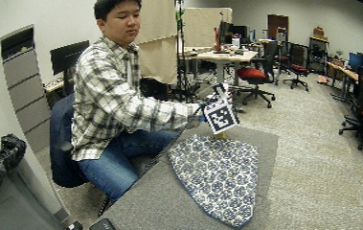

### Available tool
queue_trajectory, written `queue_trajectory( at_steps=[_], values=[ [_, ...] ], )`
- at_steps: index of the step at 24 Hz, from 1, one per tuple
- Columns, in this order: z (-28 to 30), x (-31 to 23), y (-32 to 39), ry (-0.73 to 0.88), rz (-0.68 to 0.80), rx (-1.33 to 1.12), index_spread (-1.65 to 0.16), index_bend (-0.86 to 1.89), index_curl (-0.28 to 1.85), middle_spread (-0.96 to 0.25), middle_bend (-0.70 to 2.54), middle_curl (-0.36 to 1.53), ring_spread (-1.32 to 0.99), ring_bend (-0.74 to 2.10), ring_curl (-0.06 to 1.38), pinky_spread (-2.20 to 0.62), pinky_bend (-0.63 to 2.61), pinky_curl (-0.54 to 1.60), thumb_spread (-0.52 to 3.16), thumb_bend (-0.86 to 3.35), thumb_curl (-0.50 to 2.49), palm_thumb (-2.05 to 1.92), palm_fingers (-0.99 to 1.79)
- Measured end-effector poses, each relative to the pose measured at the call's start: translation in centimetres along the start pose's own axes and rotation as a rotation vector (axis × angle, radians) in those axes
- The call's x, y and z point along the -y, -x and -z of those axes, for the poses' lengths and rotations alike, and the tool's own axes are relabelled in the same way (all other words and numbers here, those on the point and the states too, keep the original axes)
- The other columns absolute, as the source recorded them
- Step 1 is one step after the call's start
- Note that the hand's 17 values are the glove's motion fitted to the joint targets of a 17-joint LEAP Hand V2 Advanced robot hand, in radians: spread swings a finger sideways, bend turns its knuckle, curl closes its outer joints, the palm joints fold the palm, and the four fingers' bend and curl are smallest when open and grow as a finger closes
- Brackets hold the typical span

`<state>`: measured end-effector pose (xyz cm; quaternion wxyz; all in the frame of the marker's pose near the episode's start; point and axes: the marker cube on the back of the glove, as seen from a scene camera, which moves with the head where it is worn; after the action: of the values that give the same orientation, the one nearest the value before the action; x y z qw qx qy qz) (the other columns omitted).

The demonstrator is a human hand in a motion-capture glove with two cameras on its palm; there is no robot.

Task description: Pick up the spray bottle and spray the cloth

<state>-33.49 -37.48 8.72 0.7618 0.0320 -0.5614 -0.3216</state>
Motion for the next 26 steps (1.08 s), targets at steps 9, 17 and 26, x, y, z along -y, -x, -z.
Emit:
queue_trajectory(
  at_steps=[9, 17, 26],
  values=[
    [-0.3, -1.8, -0.2, 0.089, -0.028, -0.051, -0.28, 0.06, 0.46, -0.12, 0.39, 0.53, -0.18, 0.5, 0.48, -0.09, 0.53, 0.4, 0.24, -0.03, 0.79, 1.14, 0.9],
    [0.0, -2.1, 0.1, 0.105, -0.025, -0.06, -0.28, 0.09, 0.4, -0.12, 0.36, 0.52, -0.17, 0.48, 0.47, -0.05, 0.54, 0.39, 0.35, -0.03, 0.77, 1.13, 0.82],
    [1.0, -2.6, 1.5, 0.132, -0.025, -0.082, -0.32, 0.11, 0.38, -0.1, 0.17, 0.46, -0.11, 0.39, 0.45, 0.08, 0.47, 0.38, 0.64, -0.07, 0.72, 0.97, 0.28]
  ],
)
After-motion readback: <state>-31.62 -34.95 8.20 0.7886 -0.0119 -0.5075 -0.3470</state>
